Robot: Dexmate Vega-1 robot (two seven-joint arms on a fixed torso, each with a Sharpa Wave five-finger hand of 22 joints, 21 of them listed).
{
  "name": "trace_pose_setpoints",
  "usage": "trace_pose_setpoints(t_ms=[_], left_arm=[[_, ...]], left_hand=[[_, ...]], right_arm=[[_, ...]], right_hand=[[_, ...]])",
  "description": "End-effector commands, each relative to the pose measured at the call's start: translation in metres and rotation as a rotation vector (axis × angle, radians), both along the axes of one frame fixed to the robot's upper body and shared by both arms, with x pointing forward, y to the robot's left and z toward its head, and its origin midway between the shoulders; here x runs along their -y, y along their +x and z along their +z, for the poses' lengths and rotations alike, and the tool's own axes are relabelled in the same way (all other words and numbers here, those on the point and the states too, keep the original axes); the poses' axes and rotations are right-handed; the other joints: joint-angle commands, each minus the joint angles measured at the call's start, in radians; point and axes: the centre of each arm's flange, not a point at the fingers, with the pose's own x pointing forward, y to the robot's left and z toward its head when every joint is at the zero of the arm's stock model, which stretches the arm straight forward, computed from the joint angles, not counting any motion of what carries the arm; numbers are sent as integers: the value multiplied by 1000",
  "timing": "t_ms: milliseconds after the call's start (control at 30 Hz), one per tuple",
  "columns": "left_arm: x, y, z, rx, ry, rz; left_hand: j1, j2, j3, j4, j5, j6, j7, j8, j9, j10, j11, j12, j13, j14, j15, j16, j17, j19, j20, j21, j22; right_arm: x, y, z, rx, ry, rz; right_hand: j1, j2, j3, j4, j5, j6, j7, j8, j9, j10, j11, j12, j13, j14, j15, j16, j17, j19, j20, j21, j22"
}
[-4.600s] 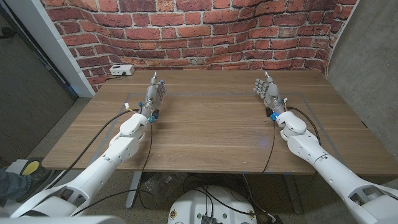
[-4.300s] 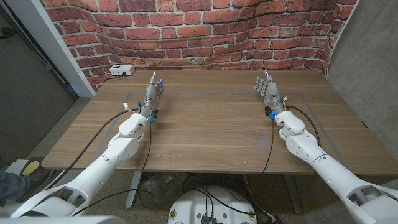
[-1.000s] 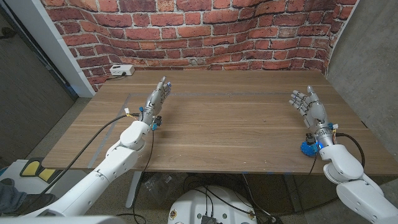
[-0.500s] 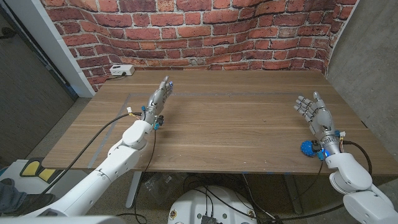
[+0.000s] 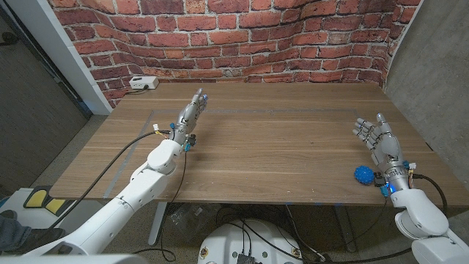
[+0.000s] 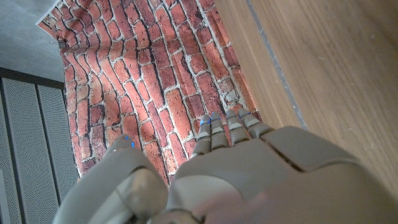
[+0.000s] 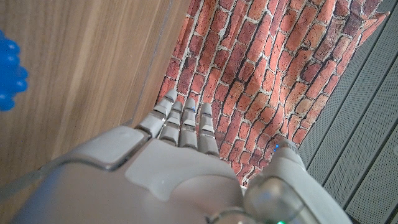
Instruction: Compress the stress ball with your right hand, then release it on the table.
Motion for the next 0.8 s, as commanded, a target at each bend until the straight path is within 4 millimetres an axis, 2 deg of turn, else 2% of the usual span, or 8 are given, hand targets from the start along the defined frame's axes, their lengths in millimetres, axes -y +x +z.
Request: trace_pose_setpoints(t_ms=[33, 400, 633, 800], left_arm=[[11, 1, 5, 8, 23, -15], [15, -4, 6, -10, 36, 2], [22, -13, 2, -10, 20, 20], [20, -16, 3, 6, 21, 13]], left_hand=[[7, 0, 3, -8, -7, 7, -1, -3, 4, 9, 1, -3, 5, 9, 1, -1, 0, 3, 9, -1, -1], [10, 2, 3, -9, -9, 6, 3, -7, 4, 6, -1, -7, 5, 8, 0, -3, 1, 2, 9, -4, 0], [13, 4, 2, -10, -11, 8, 5, -10, 4, 11, 4, -7, 5, 12, 3, -3, 1, 6, 10, -4, 0], [15, 5, 2, -11, -13, 10, 4, -12, 4, 14, 4, -8, 5, 19, 1, -1, 1, 16, 14, -2, 0]], right_arm=[[10, -17, -11, 7, 9, -33], [19, -28, -22, -23, 12, -40], [35, -40, -20, -25, -46, -21], [36, -47, -21, -28, -68, -26]], right_hand=[[5, 7, -1, -8, -1, -7, -6, 0, 4, 14, 0, 5, 1, 16, -2, 3, 1, 9, -1, 3, 5], [8, 9, 0, -9, -2, -12, -4, -5, 4, 17, -2, 4, 2, 19, -3, 1, 1, 14, -1, 3, 5], [10, 11, 0, -11, -3, -13, -6, -7, 4, 19, -3, 3, 2, 22, -3, 1, 1, 16, -1, 2, 5], [12, 12, 0, -12, -3, -8, -12, -6, 4, 22, -7, 4, 2, 25, -5, 0, 1, 19, -2, 2, 5]])
